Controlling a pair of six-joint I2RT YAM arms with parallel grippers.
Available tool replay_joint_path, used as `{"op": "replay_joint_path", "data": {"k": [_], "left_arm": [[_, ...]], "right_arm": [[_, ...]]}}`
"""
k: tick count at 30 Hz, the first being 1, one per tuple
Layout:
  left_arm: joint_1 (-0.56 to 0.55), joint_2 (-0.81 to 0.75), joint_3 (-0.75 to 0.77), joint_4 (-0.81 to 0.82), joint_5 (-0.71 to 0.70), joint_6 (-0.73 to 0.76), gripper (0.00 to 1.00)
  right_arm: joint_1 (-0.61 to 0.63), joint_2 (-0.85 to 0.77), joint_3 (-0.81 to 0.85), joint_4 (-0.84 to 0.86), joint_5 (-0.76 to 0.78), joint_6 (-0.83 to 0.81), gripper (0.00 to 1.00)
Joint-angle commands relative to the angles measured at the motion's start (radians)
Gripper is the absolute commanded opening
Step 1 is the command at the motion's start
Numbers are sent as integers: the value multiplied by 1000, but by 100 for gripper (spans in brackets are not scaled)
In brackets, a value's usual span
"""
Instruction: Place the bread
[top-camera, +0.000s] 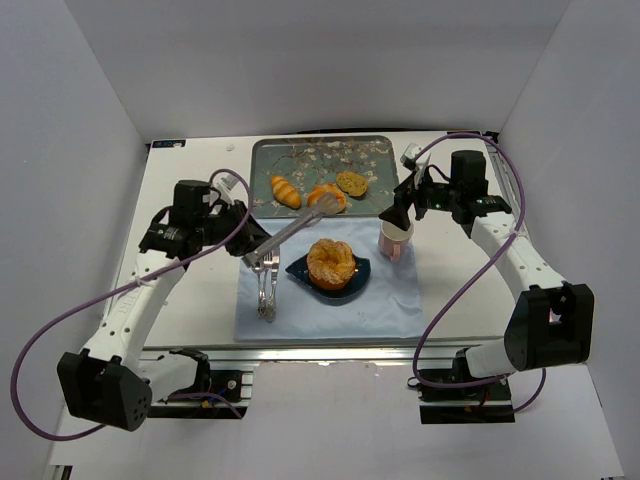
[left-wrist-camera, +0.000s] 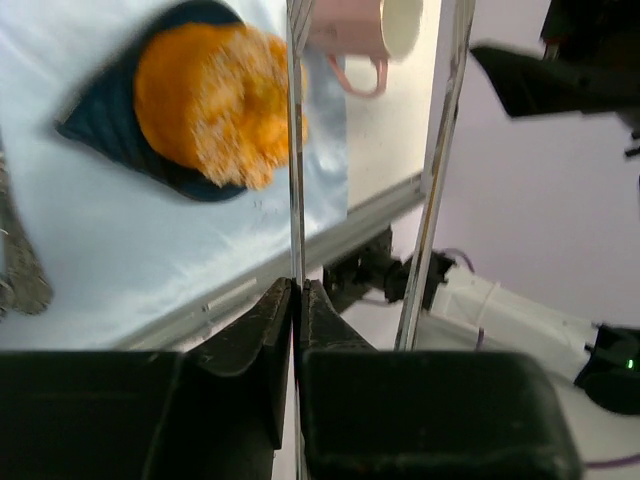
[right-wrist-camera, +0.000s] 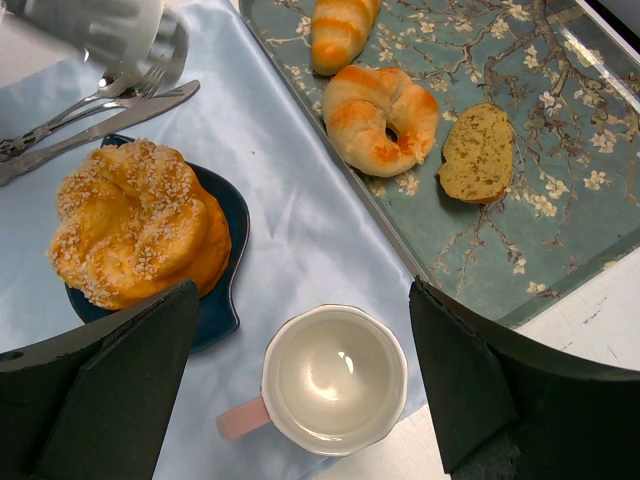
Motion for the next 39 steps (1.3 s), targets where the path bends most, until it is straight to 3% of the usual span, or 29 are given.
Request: {"op": "replay_joint_path", "data": {"k": [1,5,6,10,16,24,27,33,35,37,38,39], "left_arm": [[108,-34,16,57,-67,38,11],[220,1,72,1,-293,176,9],[224,13,80,-7,-422,235,8],[224,45,-4,120,-665,429,4],[266,137,-224,458,-749,747,0],[297,320,-280,664,-773,818,0],[298,362,-268,658,-809,792,15],[313,365,-253,613,-832,743,59],[321,344,-253,609,-817,734,66],[331,321,-251,611,-795,722,68],[338,310,-250,616,-790,696,76],[344,296,-243,617,-784,665,92]], "right_arm": [[-5,-23,5,28,-23,-3,89],[-5,-27,2,35,-27,2,89],[-5,-28,0,40,-28,2,89],[-5,-19,12,41,-39,2,89],[-5,-17,32,37,-45,-2,89],[-5,-30,48,28,-29,-5,89],[-7,-29,53,18,-25,-9,89],[-5,-21,66,39,48,122,89],[-3,-24,69,47,137,154,89],[-4,-30,78,55,218,187,89],[-3,-28,91,53,266,200,89],[-2,-25,110,47,295,215,89]]}}
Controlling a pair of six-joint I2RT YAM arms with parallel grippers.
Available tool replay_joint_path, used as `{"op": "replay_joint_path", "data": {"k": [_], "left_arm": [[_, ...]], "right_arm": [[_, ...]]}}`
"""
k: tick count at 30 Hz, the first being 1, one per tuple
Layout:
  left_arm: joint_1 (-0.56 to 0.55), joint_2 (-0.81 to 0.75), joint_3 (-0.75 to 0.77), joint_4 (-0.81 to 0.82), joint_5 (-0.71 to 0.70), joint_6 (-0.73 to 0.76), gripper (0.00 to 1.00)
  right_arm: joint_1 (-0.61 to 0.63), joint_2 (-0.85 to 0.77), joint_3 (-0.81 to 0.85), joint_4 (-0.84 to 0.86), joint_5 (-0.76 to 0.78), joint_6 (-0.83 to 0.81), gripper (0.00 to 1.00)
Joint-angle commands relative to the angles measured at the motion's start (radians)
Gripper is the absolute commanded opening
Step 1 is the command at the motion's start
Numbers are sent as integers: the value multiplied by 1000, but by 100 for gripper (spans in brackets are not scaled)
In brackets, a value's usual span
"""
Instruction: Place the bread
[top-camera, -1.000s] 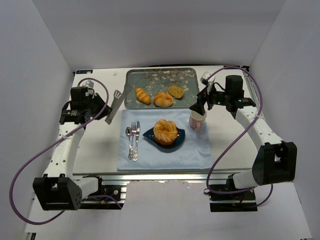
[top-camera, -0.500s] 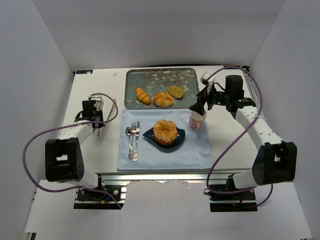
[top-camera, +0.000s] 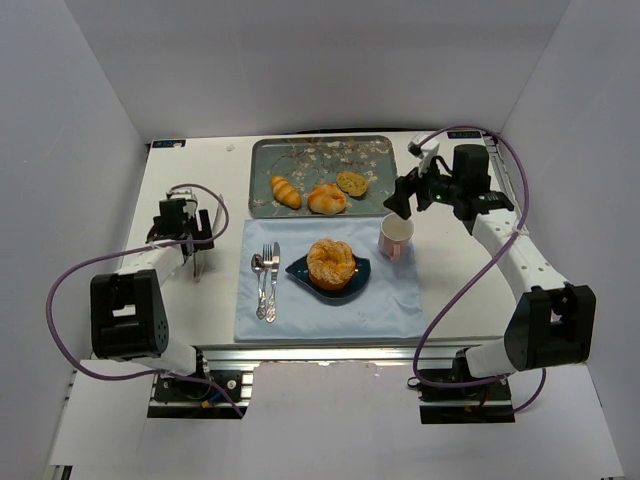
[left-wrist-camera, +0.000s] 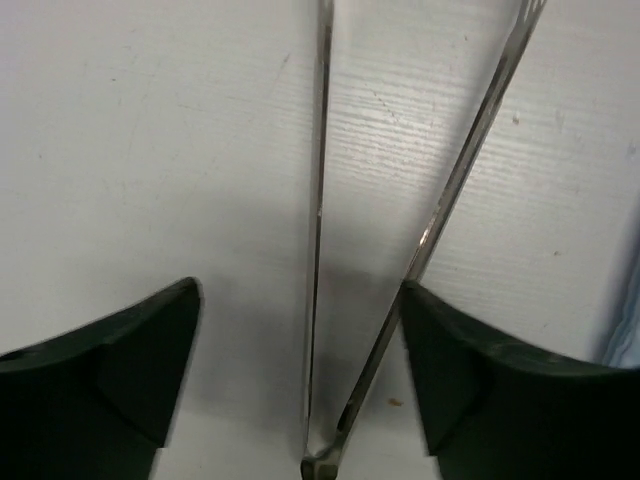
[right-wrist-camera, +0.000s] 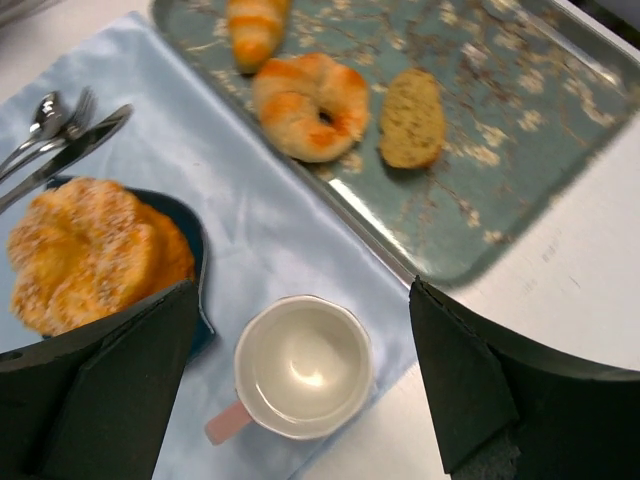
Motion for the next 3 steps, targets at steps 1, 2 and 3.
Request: {"op": "replay_joint_path", "data": {"k": [1,2,3], "left_arm": [[22,-92,51,18,27,-84,98],[23,-109,56,15,34,-97,98],[22,-132,70,13,46,-109,98]], "right_arm": [[-3,-21,87,38,176,95,90],[-3,-18,94,36,189,101,89],[-4,-9,111,27,197,119,89]]}}
